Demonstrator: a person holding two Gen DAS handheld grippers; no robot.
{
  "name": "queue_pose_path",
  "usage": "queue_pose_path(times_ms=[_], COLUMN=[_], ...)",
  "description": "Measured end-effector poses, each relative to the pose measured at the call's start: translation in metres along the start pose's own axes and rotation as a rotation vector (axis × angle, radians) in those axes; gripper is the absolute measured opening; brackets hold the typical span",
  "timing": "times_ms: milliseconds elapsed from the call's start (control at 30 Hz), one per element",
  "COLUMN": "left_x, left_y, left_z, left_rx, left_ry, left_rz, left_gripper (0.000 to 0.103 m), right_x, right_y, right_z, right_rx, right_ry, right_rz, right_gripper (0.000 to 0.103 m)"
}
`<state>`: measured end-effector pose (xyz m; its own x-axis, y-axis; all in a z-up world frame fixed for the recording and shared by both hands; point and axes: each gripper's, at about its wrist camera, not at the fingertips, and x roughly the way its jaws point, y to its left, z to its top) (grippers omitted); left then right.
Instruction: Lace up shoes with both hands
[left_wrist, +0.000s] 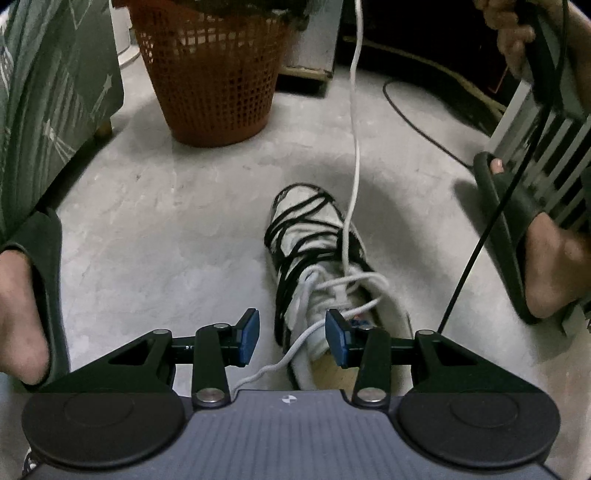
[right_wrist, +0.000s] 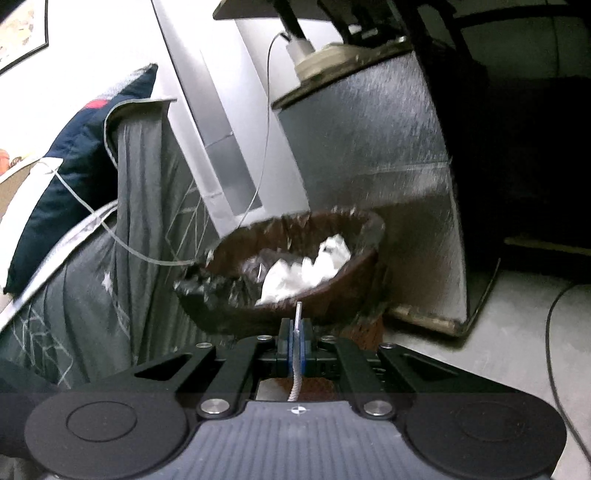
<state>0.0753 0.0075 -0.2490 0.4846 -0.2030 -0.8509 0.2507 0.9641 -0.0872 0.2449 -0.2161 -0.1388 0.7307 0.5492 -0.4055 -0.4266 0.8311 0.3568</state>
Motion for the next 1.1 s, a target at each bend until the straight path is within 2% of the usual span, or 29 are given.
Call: queue_pose_path(times_ms=[133,233,367,500,633,733,833,967,1100], left_x=[-0.002,-0.002,-0.002,0.004,0.009,0.012,0.012,0.013,0.014], left_y=[-0.011,-0.024,-0.035,-0.04,-0.037,-0.033,-0.032,-0.033,-0.03], left_z=[0.011,0.021,0.02,0.013,0.009,0.007,0.005,0.002,-0.002], left_rx=[0.032,0.081,0.118,0.119,0.073,0.015,-0.011,-0.003,0.004], left_ry=[-0.035,-0.05,-0.046,-0.014,0.001,0.01,0.01,0.015,0.031], left_rz=[-0.006,-0.023,-0.046,-0.063,-0.079,-0.097,-0.108,-0.122,-0.137], left_gripper=[0.042,0.042,0.042,0.039,0.039,0.036,0.036,0.035,0.034], right_x=[-0.004,-0.001,0.01,0.018,0.017,0.015,0.017,0.019,0.017], right_y=[0.003,0.008,0.026,0.045,0.064,0.069,0.079,0.087,0.09], right_z=[-0.011,-0.016,-0.031,-0.061,-0.091,-0.098,-0.112,-0.129,-0.144], right_rx=[0.01,-0.057,-0.276,-0.465,-0.651,-0.667,-0.781,-0.92,-1.03], right_ry=[0.052,0.15,0.356,0.556,0.72,0.744,0.8,0.868,0.9], right_rz=[0.043,0.096,0.16,0.215,0.271,0.285,0.298,0.332,0.361], right_gripper=[0.004,0.004,0.004,0.004,0.004,0.004,0.004,0.004,0.004])
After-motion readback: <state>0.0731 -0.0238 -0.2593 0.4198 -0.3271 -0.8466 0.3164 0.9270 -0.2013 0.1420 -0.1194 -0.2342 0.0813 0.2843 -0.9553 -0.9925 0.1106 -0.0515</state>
